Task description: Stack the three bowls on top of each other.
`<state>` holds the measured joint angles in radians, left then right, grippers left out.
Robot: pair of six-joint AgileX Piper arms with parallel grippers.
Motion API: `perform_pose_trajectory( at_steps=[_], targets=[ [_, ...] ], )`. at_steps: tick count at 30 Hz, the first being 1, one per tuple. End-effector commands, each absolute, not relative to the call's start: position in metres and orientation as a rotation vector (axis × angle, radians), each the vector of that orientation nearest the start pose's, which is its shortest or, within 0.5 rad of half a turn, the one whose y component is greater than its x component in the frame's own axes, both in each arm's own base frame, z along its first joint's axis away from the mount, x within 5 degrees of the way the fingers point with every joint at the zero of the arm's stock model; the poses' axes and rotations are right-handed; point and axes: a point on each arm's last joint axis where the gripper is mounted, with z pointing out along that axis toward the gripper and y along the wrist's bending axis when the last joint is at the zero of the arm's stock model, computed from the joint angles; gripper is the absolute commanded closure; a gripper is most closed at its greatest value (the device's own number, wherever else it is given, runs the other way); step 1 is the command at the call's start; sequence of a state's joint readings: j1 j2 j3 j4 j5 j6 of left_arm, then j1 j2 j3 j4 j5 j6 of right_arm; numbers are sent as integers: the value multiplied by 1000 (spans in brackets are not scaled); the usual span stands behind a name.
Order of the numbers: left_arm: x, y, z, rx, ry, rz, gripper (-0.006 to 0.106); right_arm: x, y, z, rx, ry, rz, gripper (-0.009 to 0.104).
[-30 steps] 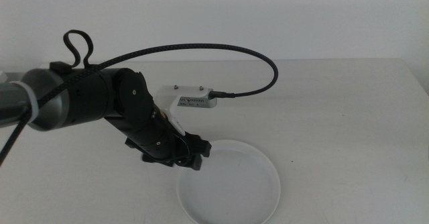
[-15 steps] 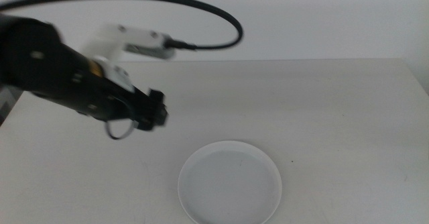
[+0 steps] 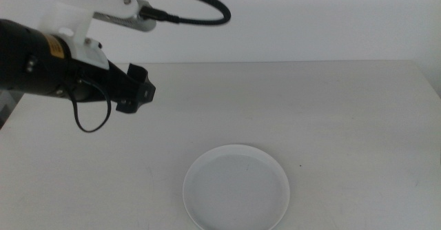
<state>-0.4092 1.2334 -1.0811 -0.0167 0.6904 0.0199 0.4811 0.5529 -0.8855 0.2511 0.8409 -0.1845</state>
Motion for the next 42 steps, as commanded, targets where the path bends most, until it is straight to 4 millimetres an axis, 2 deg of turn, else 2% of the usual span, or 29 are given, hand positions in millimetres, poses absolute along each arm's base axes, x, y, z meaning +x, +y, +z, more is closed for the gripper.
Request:
perform_pose_trajectory(
  at_steps=[1,5,9,12,16,22,26,28,31,35,38,42],
  targets=[
    [238,-102,374,413,2165,-244,-4,68,53,403,-579,1824,491,43],
    [239,-100,385,380,2141,-225,-4,71,52,405,-566,1799,449,43],
    [239,-98,393,388,2139,-193,-4,85,54,408,-430,1804,485,43],
    [241,-94,401,360,2118,-183,-4,104,60,405,-355,1846,479,43],
    [249,-75,412,253,2102,-153,-4,135,74,401,-317,1901,470,43],
    [255,-44,419,158,2120,-73,-4,186,92,422,-305,1940,414,43],
    [252,-29,417,95,2154,-93,-4,221,78,432,-229,2012,345,43],
    [246,-23,418,84,2157,-95,-4,229,64,435,-200,2031,335,43],
    [229,-18,422,83,2107,-97,-4,229,35,435,-152,2042,324,43],
    [204,-17,428,79,2004,-100,-4,210,9,433,-141,2029,311,43],
    [186,-17,425,70,1954,-127,-4,185,1,430,-57,1945,291,43],
    [165,-18,413,88,1888,-145,-4,152,8,410,-126,1863,205,43]
  ],
)
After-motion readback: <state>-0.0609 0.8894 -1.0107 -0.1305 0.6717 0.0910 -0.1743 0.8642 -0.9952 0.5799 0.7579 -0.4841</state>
